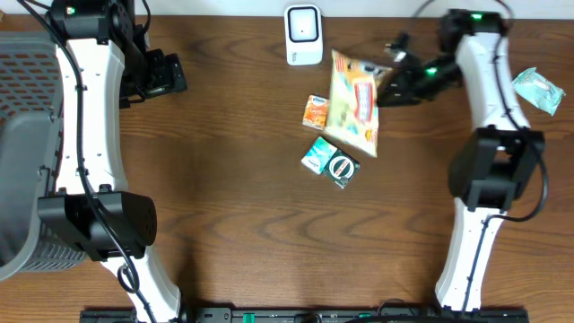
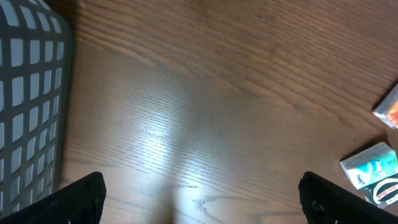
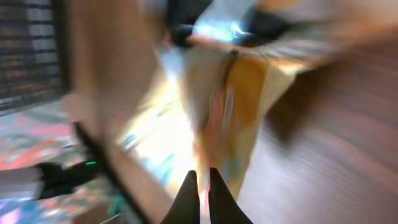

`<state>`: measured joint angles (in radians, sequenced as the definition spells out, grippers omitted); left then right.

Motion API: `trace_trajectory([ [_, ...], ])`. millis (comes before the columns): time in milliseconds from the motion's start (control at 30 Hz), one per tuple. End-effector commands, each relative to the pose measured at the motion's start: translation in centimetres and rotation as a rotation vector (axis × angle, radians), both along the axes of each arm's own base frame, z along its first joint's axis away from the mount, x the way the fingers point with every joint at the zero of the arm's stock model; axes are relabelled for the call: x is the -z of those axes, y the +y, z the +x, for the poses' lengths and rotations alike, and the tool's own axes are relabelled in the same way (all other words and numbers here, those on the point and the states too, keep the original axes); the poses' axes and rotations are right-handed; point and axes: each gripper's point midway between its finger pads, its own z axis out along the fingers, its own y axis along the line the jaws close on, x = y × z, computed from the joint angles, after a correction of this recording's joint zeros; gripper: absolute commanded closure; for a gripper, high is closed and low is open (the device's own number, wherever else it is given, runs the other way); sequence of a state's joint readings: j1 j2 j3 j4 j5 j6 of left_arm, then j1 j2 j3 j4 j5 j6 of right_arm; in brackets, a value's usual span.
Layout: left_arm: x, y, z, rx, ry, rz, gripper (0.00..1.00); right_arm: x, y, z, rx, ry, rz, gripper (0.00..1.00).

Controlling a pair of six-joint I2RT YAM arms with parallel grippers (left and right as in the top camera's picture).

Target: Scan the item barcode

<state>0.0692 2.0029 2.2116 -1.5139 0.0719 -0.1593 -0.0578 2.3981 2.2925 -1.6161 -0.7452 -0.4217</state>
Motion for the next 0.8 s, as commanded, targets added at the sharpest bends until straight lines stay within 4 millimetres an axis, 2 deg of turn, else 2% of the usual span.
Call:
trace_trajectory([
  [0, 0.1, 0.3, 0.0, 0.0, 0.006, 0.01, 0.02, 1.2, -5.5, 0.3, 0.037, -0.026, -0.216, 0.98],
  [100, 0.1, 0.3, 0.0, 0.0, 0.006, 0.01, 0.02, 2.2, -8.5, 1.1, 0.183, 0.028, -0.335, 0.93],
  [167, 0.1, 0.3, 0.0, 0.0, 0.006, 0.01, 0.02, 2.2, -9.0, 1.4, 0.24, 0.048, -0.334, 0.91],
  [267, 0.1, 0.3, 0.0, 0.0, 0.006, 0.01, 0.02, 1.5, -6.9, 1.4, 0.223, 0.054, -0.254, 0.87],
  [433, 0.1, 0.3, 0.0, 0.0, 0.006, 0.01, 0.02, 1.3, -3.2, 1.0, 0.143, 0.041, -0.252, 0.89],
  [500, 0.1, 0.3, 0.0, 0.0, 0.006, 0.01, 0.02, 0.8, -2.1, 1.0, 0.12, 0.021, -0.252, 0.86],
  [567, 0.1, 0.3, 0.0, 0.0, 0.006, 0.01, 0.02, -0.5, -0.5, 1.1, 0.106, -0.011, -0.251, 0.76],
  [633, 0.1, 0.3, 0.0, 0.0, 0.006, 0.01, 0.02, -1.2, 0.5, 0.8, 0.094, -0.026, -0.266, 0.54],
  [667, 0.1, 0.3, 0.0, 0.0, 0.006, 0.01, 0.02, -1.1, 0.8, 0.7, 0.094, -0.026, -0.293, 0.47],
  [767, 0.1, 0.3, 0.0, 0.0, 0.006, 0.01, 0.02, 0.5, 0.8, 0.8, 0.161, -0.011, -0.524, 0.17],
])
